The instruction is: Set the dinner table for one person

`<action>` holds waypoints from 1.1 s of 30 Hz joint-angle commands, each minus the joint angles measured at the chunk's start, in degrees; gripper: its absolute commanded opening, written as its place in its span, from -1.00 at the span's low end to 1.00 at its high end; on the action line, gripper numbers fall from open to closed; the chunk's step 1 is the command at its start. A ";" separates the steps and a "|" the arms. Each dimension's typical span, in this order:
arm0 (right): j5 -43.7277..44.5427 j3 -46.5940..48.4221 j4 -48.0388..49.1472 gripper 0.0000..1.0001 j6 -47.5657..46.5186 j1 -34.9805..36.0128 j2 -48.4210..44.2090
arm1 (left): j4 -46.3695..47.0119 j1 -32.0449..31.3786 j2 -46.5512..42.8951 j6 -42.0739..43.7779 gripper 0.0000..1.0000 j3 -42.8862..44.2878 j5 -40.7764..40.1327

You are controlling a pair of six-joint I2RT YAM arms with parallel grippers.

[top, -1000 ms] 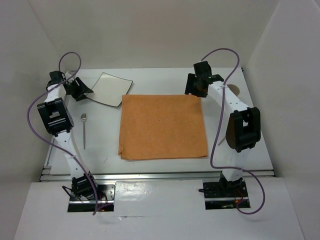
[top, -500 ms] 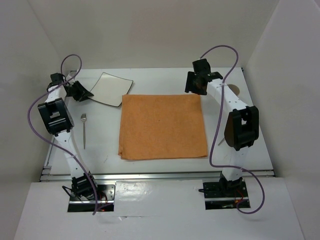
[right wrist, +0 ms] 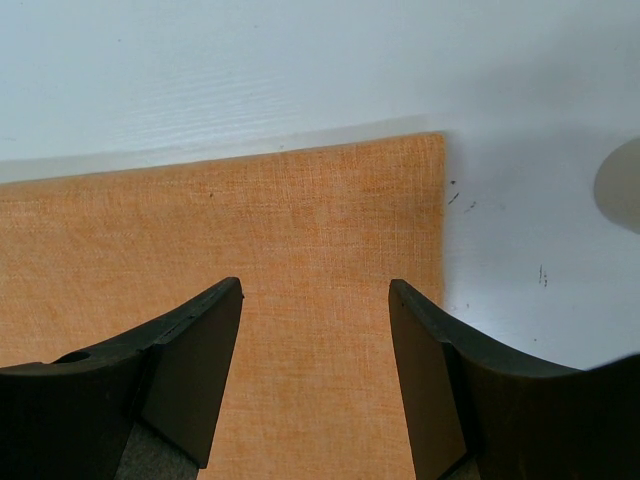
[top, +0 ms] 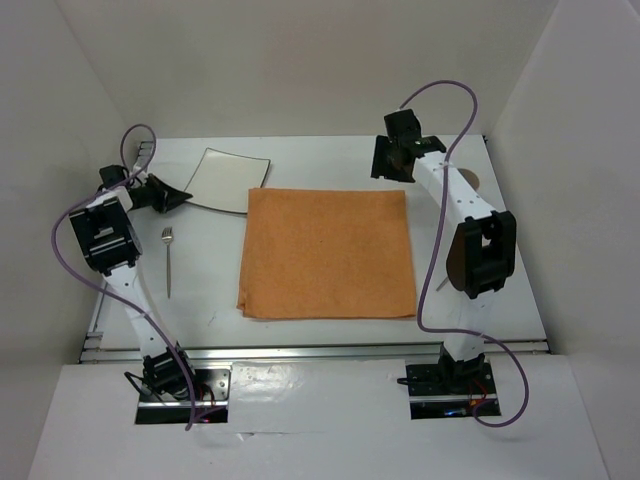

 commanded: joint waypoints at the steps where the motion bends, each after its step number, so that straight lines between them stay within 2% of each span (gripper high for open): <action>1: 1.50 0.34 -1.13 0.37 -0.77 0.97 -0.35 | 6.52 1.60 -3.82 -4.76 -1.00 -5.53 0.68; 8: 1.50 0.33 -1.74 0.37 -0.77 1.50 -0.35 | 15.60 2.13 -6.99 -18.66 -1.00 -8.42 7.12; 10: 1.50 -0.28 -1.74 0.37 -0.77 1.50 -0.35 | 20.33 2.13 -8.30 -21.92 -1.00 -9.66 9.23; 13: 1.50 -0.81 -1.74 0.37 -0.77 2.03 -0.87 | 29.98 2.13 -8.31 -31.14 -1.00 -10.98 11.34; 15: 1.50 -0.81 -1.74 0.37 -0.77 2.03 -0.87 | 32.12 2.13 -8.31 -35.20 -1.00 -10.46 11.88; 19: 1.50 -0.81 -1.74 0.39 -0.77 2.03 -0.87 | 27.31 1.61 -8.31 -31.00 -1.00 -7.20 11.88; 23: 1.50 -0.81 -1.74 0.39 -0.77 2.03 -0.87 | 29.84 1.61 -8.31 -31.69 -1.00 -6.68 12.75; 27: 1.50 -0.81 -2.27 0.39 -0.77 2.03 -0.87 | 27.91 0.56 -9.09 -28.28 -1.00 -7.46 13.90; 30: 1.50 -0.81 -2.27 0.39 -0.77 2.03 -0.35 | 31.68 0.55 -9.63 -29.58 -1.00 -8.52 16.26; 33: 0.97 -0.81 -2.27 0.39 -0.77 2.03 -0.35 | 31.69 -0.59 -10.24 -28.89 -1.00 -7.82 19.25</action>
